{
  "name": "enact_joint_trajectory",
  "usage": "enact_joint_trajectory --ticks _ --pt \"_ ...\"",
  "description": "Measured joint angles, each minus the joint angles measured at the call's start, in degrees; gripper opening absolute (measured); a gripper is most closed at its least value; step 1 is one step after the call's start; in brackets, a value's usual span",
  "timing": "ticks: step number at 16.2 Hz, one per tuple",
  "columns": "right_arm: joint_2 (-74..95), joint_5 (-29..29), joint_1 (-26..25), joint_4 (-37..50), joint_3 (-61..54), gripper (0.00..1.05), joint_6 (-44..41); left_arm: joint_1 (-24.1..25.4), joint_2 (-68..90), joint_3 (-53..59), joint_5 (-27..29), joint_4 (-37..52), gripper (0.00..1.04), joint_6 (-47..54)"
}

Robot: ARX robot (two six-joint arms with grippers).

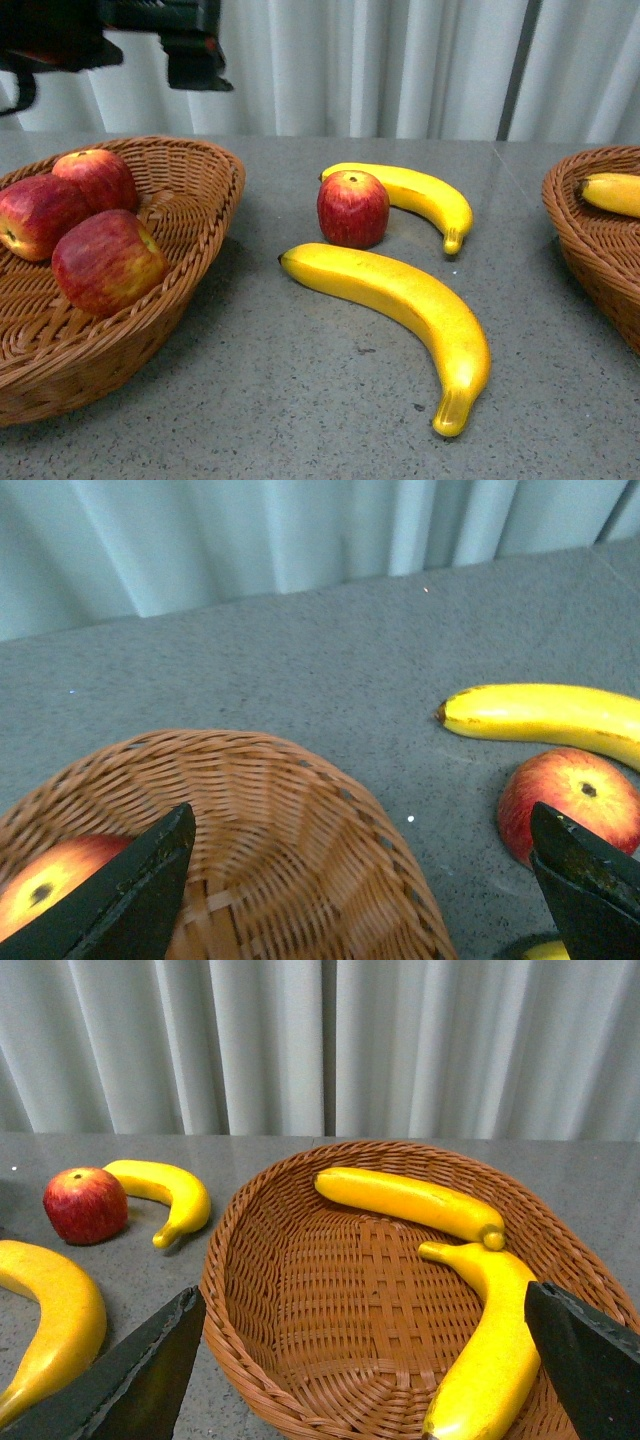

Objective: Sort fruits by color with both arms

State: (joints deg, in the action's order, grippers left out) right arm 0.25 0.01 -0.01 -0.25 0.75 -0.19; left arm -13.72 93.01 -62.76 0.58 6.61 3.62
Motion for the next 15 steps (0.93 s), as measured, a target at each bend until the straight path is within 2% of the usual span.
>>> enact_joint_trajectory --ticks 3,6,15 --pt "0.0 0.0 0.0 0.0 0.0 0.98 0.0 -3.39 10.62 -9.75 -5.11 -4.33 0.98 3.34" --pt "0.0 0.0 0.0 -0.02 0.0 0.98 -0.02 -7.93 13.44 -11.56 -10.1 -7.5 0.98 10.29" --pt "0.0 0.0 0.0 0.0 0.0 0.98 0.0 -8.98 25.0 -18.45 -15.23 -4.74 0.98 15.82"
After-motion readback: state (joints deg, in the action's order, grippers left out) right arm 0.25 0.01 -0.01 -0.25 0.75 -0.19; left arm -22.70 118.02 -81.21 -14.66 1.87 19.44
